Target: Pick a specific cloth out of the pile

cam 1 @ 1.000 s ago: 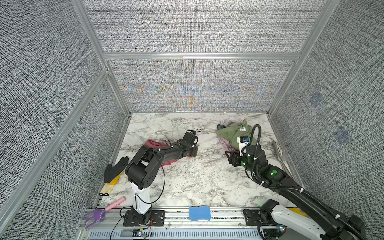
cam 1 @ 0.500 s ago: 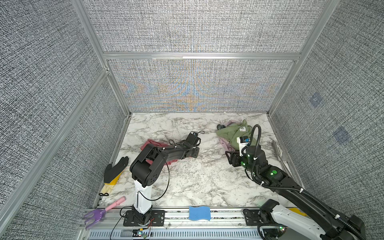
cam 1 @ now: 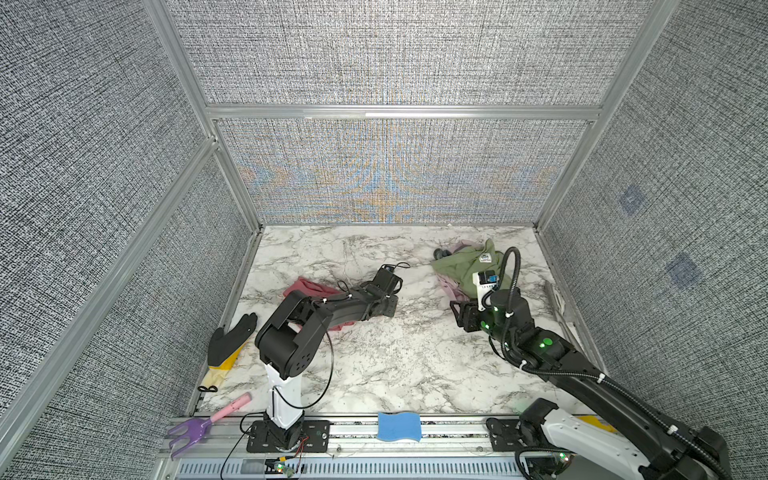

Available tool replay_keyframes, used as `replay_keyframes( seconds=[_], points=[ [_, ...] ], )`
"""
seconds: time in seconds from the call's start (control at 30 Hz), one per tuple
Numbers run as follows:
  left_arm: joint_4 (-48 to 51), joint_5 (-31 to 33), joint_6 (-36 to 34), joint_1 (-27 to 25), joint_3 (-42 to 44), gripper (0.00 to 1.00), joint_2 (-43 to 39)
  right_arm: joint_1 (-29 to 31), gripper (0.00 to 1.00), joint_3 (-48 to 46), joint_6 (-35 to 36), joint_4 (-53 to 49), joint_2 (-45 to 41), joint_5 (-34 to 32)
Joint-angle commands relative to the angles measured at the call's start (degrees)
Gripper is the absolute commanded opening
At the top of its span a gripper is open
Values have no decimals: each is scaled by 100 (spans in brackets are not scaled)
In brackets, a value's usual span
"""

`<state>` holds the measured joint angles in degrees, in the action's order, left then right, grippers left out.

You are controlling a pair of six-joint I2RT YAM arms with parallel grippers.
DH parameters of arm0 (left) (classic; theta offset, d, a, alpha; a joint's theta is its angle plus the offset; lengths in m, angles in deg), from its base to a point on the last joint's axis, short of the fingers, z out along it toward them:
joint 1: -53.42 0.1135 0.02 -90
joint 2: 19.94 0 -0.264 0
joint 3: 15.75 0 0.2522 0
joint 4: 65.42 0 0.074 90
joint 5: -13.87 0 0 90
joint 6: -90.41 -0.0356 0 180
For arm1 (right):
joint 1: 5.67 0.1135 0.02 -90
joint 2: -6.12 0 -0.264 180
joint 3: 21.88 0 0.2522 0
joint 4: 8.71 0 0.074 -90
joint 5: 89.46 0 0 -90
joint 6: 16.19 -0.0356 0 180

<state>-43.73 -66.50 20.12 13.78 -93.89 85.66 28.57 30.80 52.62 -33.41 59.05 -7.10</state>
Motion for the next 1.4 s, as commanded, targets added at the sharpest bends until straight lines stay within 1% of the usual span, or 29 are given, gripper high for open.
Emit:
replay_keyframes(
  seconds=[0.0, 0.17, 0.3, 0.43, 0.53, 0.67, 0.8, 1.03, 1.23, 1.37],
  points=[
    [219, 301, 183, 0, -203, 0, -378, 12, 65, 59, 21, 67, 39, -54],
    [596, 679, 171, 73, -391, 0, -1095, 6, 65, 68, 34, 169, 103, -21],
    [711, 725, 154, 403, -212, 0, -1697, 4, 65, 109, 62, 214, 172, 38],
    [696, 603, 222, 1006, 290, 0, -2334, 9, 65, 155, 80, 260, 214, 94],
    [504, 572, 270, 1461, 868, 0, -2798, 2, 65, 175, 105, 284, 227, 114],
    [120, 528, 241, 1860, 1599, 0, -3228, -3, 65, 197, 138, 295, 266, 130],
    [1, 444, 423, 2155, 2057, 0, -3376, 1, 65, 248, 147, 330, 340, 174],
    [-113, 209, 688, 2637, 2490, 0, -3267, -4, 65, 344, 202, 338, 477, 245],
    [-342, -45, 867, 3012, 2749, 0, -3027, 2, 65, 353, 218, 348, 508, 254],
    [-573, -131, 955, 3105, 2879, 0, -2740, -5, 65, 371, 222, 334, 530, 245]
  ],
)
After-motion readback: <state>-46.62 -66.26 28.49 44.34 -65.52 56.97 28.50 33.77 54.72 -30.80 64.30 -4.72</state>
